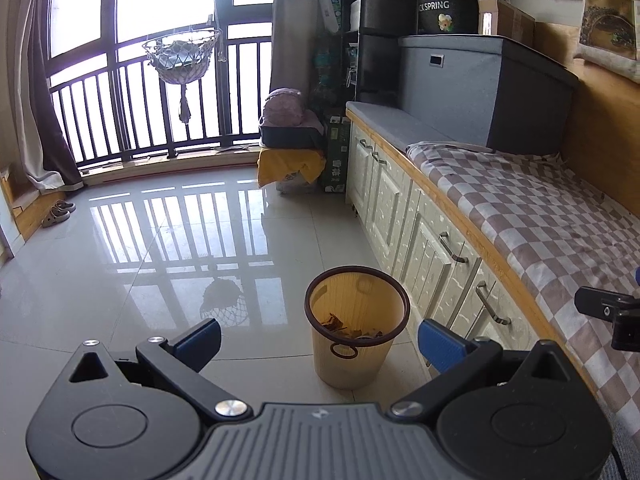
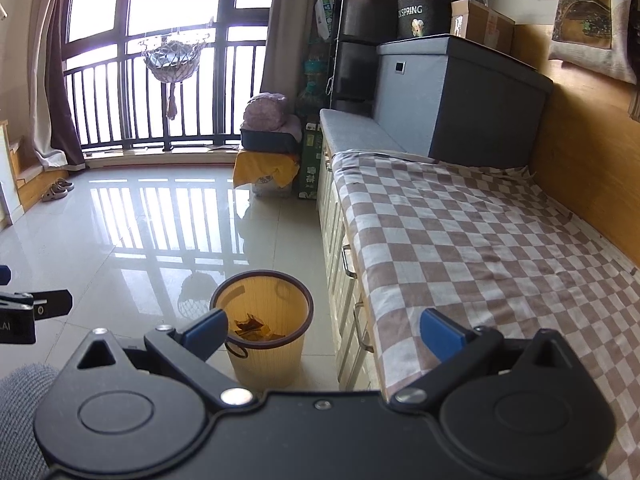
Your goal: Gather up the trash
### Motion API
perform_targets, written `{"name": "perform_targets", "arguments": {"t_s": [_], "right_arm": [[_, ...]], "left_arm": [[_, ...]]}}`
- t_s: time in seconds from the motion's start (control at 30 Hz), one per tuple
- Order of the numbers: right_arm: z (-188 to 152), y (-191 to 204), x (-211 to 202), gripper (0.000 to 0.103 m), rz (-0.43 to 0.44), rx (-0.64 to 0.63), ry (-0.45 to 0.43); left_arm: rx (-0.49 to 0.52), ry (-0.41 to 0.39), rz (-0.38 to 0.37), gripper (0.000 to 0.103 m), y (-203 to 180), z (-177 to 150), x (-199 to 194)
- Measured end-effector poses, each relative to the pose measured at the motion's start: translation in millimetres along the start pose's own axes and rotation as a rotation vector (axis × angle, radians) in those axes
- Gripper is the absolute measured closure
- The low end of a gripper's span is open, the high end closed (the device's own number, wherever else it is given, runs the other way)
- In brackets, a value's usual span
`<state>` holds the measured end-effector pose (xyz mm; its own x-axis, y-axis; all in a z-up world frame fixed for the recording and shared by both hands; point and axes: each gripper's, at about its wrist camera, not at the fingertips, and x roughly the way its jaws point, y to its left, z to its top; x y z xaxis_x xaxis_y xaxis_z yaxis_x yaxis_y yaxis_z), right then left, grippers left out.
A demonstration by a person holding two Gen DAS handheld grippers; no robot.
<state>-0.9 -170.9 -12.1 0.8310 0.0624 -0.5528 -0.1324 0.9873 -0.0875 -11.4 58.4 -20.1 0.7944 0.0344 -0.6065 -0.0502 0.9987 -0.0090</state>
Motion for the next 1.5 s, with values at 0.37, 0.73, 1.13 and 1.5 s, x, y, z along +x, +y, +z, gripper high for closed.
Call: {"name": "perform_targets", "arguments": {"t_s": [0.37,0.73,1.13,1.5], "right_arm": [[-6.7,1.8,1.1,0.000,0.010,0.003,0.008],[-8.8,0.4,4.1,0.000,0.010,0.011,0.011],[-9.1,-0.3,4.4,0.000,0.009,0.010,0.012],[-10.4,-1.4,5.0,0.000,0.008,0.010,0.013]], "left_arm": [[0.010,0.002,0.001,0.000,0.4,-5.9,0.6],[0.011,0.006,-0.001,0.000,-0.3,-8.0,2.5],[0.009,0.005,-0.001,0.000,-1.0,-8.1,2.7],[0.009,0.006,0.002,0.000,-2.3,-8.4,4.5]]}}
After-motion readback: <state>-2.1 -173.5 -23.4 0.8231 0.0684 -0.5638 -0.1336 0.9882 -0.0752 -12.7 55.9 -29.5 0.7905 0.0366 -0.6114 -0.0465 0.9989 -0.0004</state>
